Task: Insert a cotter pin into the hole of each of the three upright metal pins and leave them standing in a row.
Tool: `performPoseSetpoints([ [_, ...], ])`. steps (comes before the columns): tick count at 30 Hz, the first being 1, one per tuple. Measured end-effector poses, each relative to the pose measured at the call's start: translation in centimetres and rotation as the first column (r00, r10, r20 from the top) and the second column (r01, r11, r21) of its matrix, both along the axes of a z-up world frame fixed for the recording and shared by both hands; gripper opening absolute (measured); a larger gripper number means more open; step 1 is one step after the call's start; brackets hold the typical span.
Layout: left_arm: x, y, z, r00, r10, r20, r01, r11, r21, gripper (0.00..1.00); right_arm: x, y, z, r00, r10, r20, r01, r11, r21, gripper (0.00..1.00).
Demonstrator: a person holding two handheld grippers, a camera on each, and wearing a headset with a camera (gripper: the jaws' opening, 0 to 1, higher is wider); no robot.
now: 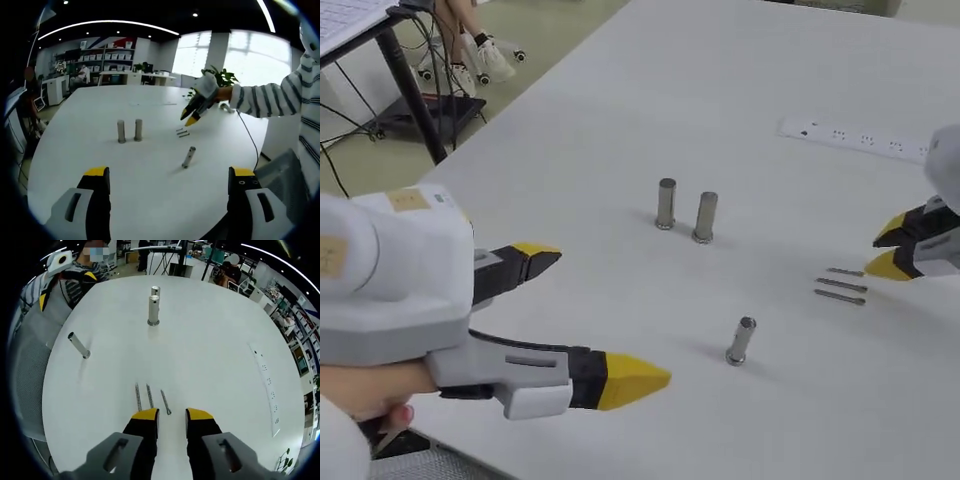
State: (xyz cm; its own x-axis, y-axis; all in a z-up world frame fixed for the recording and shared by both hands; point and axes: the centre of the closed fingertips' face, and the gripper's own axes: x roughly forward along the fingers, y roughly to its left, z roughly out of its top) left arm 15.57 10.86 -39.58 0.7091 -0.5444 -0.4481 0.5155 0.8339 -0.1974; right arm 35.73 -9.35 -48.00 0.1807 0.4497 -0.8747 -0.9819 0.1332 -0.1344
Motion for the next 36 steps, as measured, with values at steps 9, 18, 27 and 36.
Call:
performPoseSetpoints([
  [9, 0.5, 0.3, 0.2, 1.000, 0.025, 0.009, -0.024, 0.999, -0.022, 0.97, -0.7, 0.4, -1.0, 0.999, 0.010, -0.038, -0.011, 1.000, -0.022, 0.09],
  [18, 0.6, 0.1, 0.0, 1.000, 0.014, -0.001, -0.014, 1.000, -0.022, 0.95, -0.9, 1.2, -1.6, 0.998, 0.035, -0.056, -0.038, 0.998, -0.052, 0.07],
  [27, 1.1, -0.5, 0.8, 1.000, 0.017, 0.015, -0.016, 0.997, -0.070, 0.93, -0.8, 1.6, -1.5, 0.995, 0.055, -0.081, -0.059, 0.997, -0.056, 0.00],
  [36, 1.1, -0.3, 1.1, 1.000, 0.006, 0.015, -0.005, 0.999, -0.047, 0.93, -0.7, 1.5, -1.7, 0.988, 0.085, -0.131, -0.104, 0.984, -0.145, 0.00],
])
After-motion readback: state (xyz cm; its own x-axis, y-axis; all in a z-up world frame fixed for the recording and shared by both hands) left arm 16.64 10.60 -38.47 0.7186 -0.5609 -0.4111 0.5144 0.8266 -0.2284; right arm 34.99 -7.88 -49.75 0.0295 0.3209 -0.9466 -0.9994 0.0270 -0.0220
